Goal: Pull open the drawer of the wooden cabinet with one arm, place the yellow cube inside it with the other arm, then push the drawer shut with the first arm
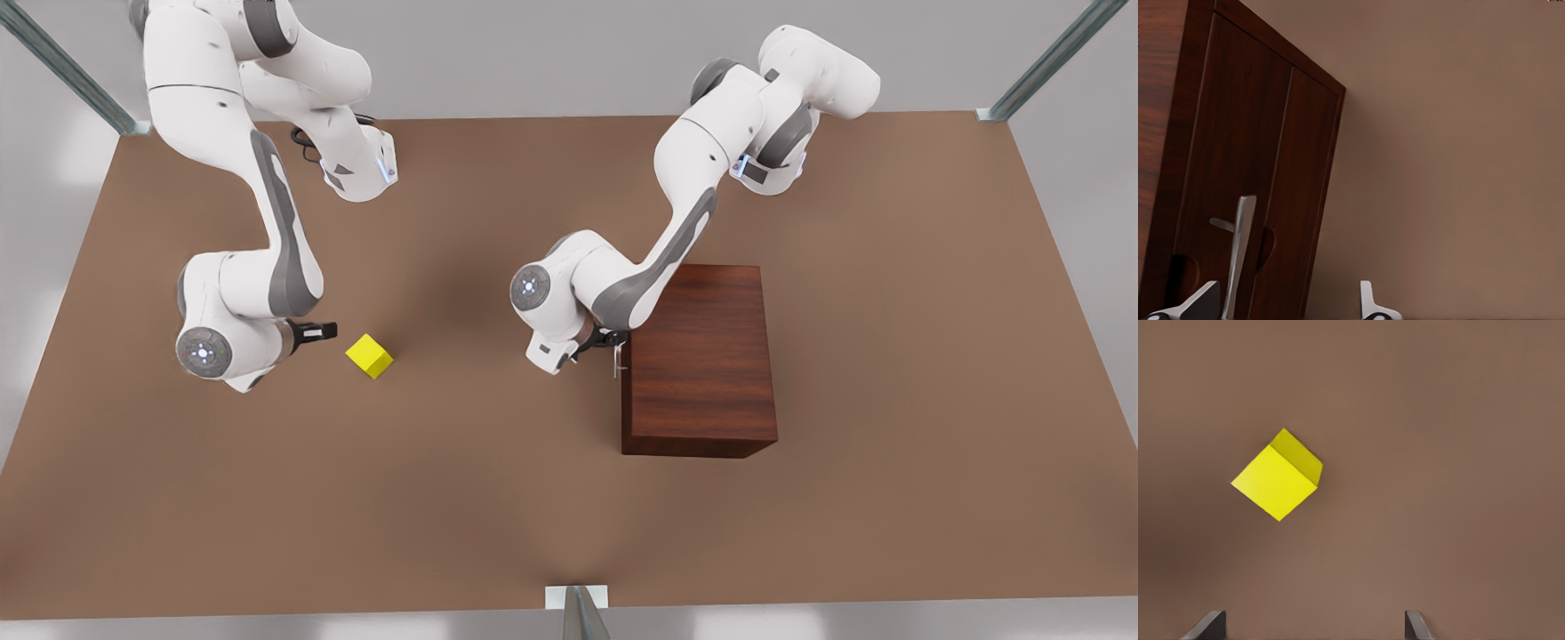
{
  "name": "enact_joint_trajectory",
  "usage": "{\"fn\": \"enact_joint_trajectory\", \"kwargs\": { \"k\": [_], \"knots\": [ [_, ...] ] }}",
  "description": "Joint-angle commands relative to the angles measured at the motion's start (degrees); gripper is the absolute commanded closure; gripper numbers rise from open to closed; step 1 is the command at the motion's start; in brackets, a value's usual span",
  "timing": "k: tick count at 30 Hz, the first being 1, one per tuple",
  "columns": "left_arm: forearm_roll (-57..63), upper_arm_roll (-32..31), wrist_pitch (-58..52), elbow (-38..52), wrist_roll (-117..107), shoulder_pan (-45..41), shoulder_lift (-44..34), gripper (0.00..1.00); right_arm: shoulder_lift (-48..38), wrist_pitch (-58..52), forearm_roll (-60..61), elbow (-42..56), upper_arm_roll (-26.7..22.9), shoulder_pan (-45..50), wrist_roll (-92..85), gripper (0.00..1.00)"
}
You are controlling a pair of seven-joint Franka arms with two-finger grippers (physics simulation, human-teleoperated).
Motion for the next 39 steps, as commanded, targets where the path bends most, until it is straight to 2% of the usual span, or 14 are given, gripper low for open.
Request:
{"fn": "enact_joint_trajectory", "kwargs": {
  "k": [1,8,14,18,20,33,35,39],
  "knots": [
    [-0.3,-0.1,-0.7,-0.1,-5.0,0.1,-0.1,0.00,1.7,14.3,2.7,-1.1,0.0,1.0,10.7,0.00],
    [-1.0,-0.1,-1.6,0.1,0.5,0.0,0.7,0.00,7.5,28.9,3.2,-3.7,0.0,2.7,18.1,0.00],
    [-1.7,-0.2,0.2,0.5,0.0,-0.1,1.5,0.00,1.7,35.4,3.2,-12.1,0.0,3.4,23.4,0.00],
    [-1.7,-1.1,0.5,0.6,-0.4,-0.8,1.3,0.00,1.2,37.1,2.4,-14.7,-0.1,5.0,27.1,0.00],
    [-1.8,-1.1,0.5,0.7,-1.0,-1.9,1.2,0.00,1.1,42.4,2.4,-17.7,-0.1,5.3,28.1,0.00],
    [-1.7,-0.4,3.7,2.4,-1.5,-3.3,1.9,0.00,-0.6,44.3,2.3,-20.9,-0.2,5.3,30.8,0.00],
    [-1.7,-0.4,4.1,3.8,-1.5,-3.3,2.1,0.00,-1.6,48.2,2.2,-23.9,-0.2,5.3,30.8,0.00],
    [-1.7,-0.3,4.6,5.7,-1.5,-3.3,3.8,0.00,-1.4,48.8,2.2,-24.5,-0.2,5.2,32.5,0.00]
  ]
}}
